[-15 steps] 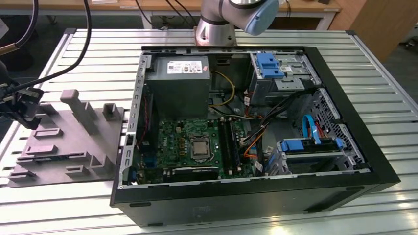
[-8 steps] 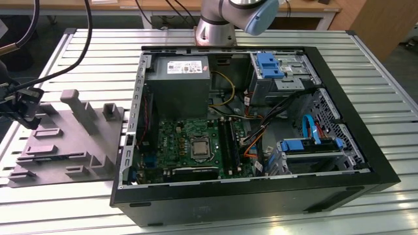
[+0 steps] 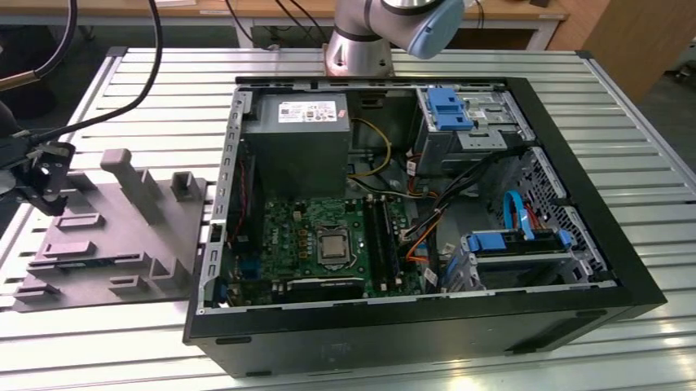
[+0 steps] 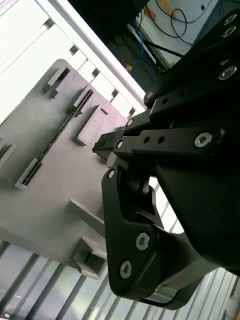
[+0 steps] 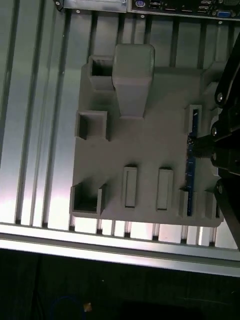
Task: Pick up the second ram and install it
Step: 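Pick up the second ram and move it above second insertion slot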
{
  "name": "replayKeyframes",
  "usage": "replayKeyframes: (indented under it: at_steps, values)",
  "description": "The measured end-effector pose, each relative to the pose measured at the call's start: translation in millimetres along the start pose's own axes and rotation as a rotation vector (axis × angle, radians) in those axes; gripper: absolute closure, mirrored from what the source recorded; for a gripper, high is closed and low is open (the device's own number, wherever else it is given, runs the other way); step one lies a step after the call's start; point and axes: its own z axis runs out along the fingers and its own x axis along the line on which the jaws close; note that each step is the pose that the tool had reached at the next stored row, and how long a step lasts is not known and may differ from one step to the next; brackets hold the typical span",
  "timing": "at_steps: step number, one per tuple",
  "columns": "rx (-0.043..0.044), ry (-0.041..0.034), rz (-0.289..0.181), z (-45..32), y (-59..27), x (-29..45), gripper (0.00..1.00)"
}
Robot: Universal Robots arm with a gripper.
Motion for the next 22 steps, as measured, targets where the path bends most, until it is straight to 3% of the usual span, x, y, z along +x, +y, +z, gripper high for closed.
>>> replayKeyframes:
  at_steps: [22]
  values:
    - [-0.0098,0.0179,-0.401,9.8,-0.4,0.3,0.89]
